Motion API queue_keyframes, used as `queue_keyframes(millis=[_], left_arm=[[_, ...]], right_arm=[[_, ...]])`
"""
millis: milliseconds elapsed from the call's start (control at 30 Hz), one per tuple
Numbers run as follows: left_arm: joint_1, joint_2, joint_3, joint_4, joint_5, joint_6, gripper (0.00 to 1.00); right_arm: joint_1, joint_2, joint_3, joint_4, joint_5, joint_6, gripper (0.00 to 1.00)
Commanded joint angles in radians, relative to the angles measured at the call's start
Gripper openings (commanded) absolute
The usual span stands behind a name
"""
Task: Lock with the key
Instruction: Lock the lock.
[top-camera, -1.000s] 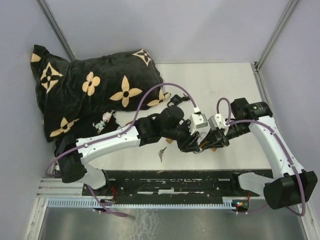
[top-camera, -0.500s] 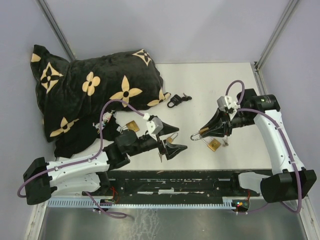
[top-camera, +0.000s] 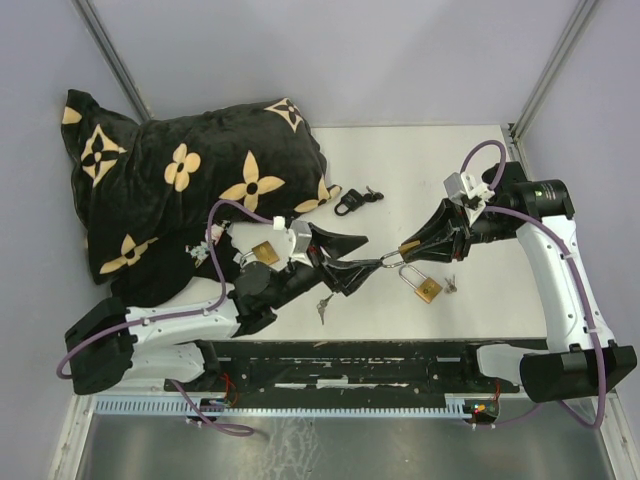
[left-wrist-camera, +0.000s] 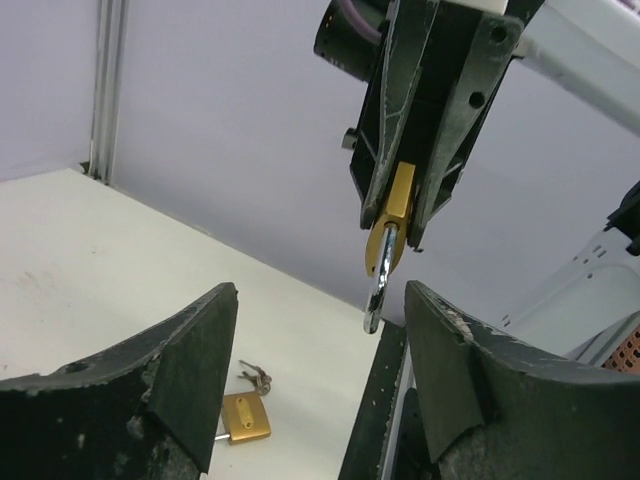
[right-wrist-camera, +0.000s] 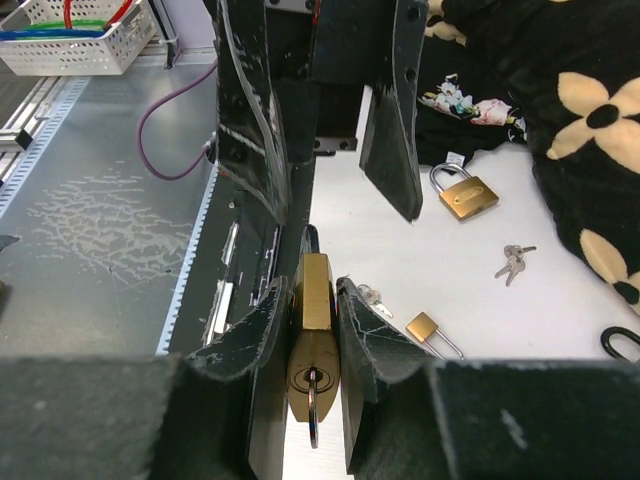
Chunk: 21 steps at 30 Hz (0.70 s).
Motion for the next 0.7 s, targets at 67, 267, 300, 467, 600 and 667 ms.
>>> queue_keyframes(millis=[67, 267, 300, 467, 600, 667], left_arm=[[0.003, 0.09, 0.077, 0.146, 0.083, -0.083, 0.69], [0.001, 0.15, 0.069, 0.223, 0.145, -0.144, 0.62], [0.002, 0.155, 0.069, 0.223, 0.148, -0.145, 0.59], [0.002, 0.174, 0.071, 0.197, 0.144, -0.133, 0.51], [0.002, 0.182, 0.071, 0.206, 0.143, -0.119, 0.38], [0.002, 0.181, 0.074, 0.205, 0.157, -0.094, 0.22]], right_arm=[[-0.004, -0.023, 0.039, -0.159, -0.084, 0.021, 0.02], [-0.009, -0.025, 0.034, -0.159, -0.084, 0.016, 0.02], [-0.009, -0.025, 0.032, -0.158, -0.083, 0.016, 0.02], [-0.012, -0.027, 0.029, -0.159, -0.084, 0.013, 0.02], [-0.012, -0.028, 0.015, -0.158, -0.084, 0.007, 0.02], [-0.011, -0.029, 0.003, -0.155, -0.084, 0.002, 0.02]])
